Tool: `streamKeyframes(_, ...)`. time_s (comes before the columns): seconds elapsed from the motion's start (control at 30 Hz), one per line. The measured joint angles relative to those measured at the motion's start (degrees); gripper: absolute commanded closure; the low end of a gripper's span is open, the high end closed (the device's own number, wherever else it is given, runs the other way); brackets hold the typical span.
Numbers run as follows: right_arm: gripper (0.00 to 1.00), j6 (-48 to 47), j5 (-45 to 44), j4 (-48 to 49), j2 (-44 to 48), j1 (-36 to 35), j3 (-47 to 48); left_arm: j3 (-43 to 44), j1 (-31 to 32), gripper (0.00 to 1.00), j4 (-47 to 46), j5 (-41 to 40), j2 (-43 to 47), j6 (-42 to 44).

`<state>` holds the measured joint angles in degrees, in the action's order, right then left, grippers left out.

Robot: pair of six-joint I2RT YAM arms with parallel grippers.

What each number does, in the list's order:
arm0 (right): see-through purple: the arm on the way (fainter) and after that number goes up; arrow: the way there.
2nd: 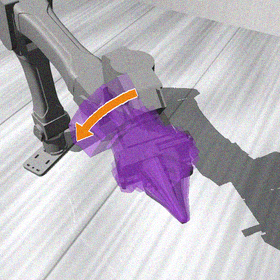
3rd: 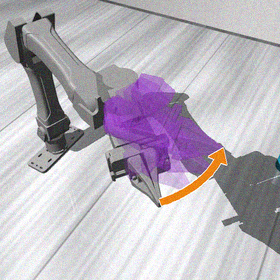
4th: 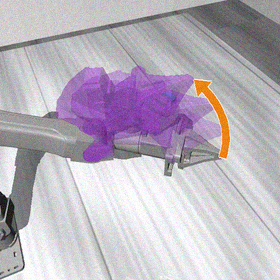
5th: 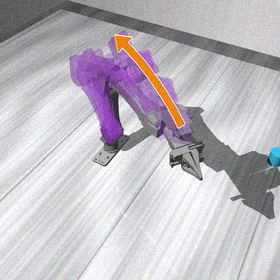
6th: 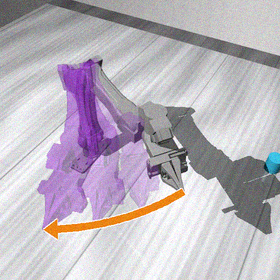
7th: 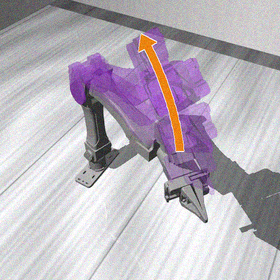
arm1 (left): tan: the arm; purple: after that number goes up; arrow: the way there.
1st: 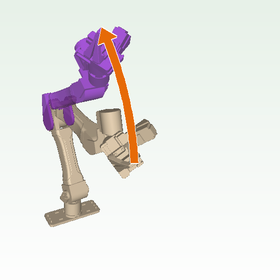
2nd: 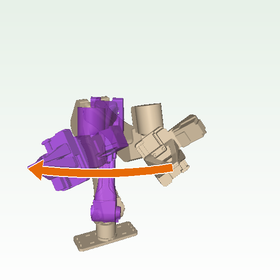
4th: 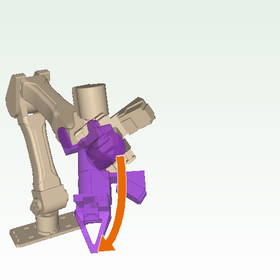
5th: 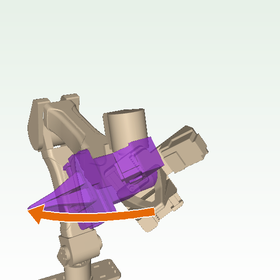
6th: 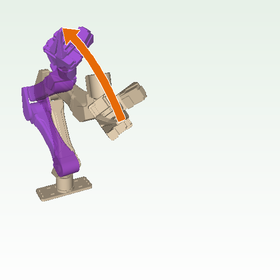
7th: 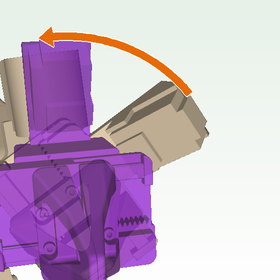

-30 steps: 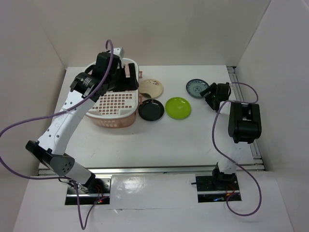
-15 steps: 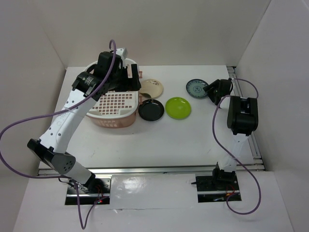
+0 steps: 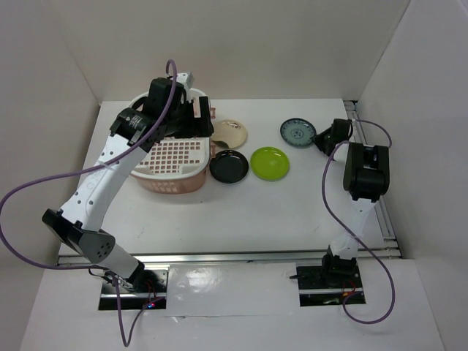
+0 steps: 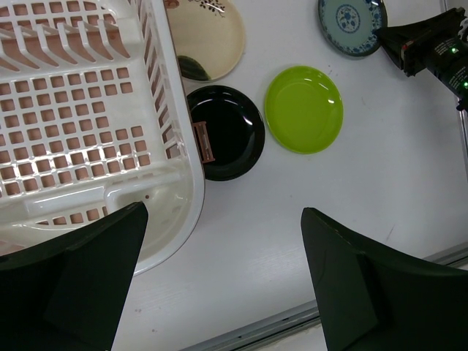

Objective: Load the plates into the dish rack

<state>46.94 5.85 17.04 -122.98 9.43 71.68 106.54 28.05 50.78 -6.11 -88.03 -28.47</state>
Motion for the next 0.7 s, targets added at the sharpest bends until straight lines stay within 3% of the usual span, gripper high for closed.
streamKeyframes(0.13,1.0,0.6,0.4,-1.7,-0.6,0.2,1.5,0.0,0.0,0.0,0.0,0.0,0.0,0.0)
streamKeyframes(0.5,1.0,2.5,1.6,-3.8,-1.0,0.5,3.2,0.0,0.0,0.0,0.0,-0.7,0.0,0.1)
streamKeyframes(0.7,1.0,3.0,5.8,-2.5,3.8,0.6,-3.0,1.5,0.1,0.0,-1.6,0.2,-1.6,0.0)
